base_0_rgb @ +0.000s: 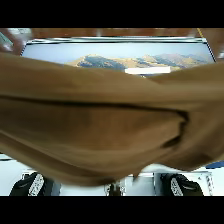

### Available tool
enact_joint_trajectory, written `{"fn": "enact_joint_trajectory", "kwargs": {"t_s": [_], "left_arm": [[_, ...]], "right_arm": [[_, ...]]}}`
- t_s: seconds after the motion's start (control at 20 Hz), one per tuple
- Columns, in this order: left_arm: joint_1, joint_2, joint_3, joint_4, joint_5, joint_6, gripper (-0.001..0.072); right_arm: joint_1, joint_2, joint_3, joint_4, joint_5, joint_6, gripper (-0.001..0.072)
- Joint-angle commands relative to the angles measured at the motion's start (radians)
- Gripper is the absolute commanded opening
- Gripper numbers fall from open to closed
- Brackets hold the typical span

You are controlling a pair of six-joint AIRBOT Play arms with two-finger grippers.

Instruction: Fold the shirts.

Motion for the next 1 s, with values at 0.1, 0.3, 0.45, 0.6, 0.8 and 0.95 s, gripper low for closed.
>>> {"fn": "enact_joint_trajectory", "kwargs": {"t_s": [0.1,0.3,0.45,0.6,0.8,0.95], "left_arm": [[0.001,0.0,-0.37,0.009,-0.064,0.009,0.0043],[-0.006,-0.095,-0.756,0.015,0.024,0.01,0.0043],[-0.043,-0.307,-0.864,0.013,0.214,0.041,0.0043],[-0.095,-0.605,-0.783,-0.011,0.404,0.109,0.0044],[-0.14,-0.958,-0.54,-0.088,0.497,0.204,0.0044],[-0.161,-1.136,-0.385,-0.088,0.497,0.204,0.0044]], "right_arm": [[0.0,-0.167,-0.269,0.021,0.304,0.002,0.0064],[0.001,-0.312,-0.689,0.138,-0.065,0.013,0.0063],[0.042,-0.538,-0.739,0.246,-0.365,0.001,0.0063],[0.153,-0.741,-0.728,0.254,-0.694,-0.019,0.0064],[0.22,-0.885,-0.727,0.254,-1.065,-0.018,0.0064],[0.218,-0.949,-0.727,0.261,-1.152,-0.016,0.0064]]}}
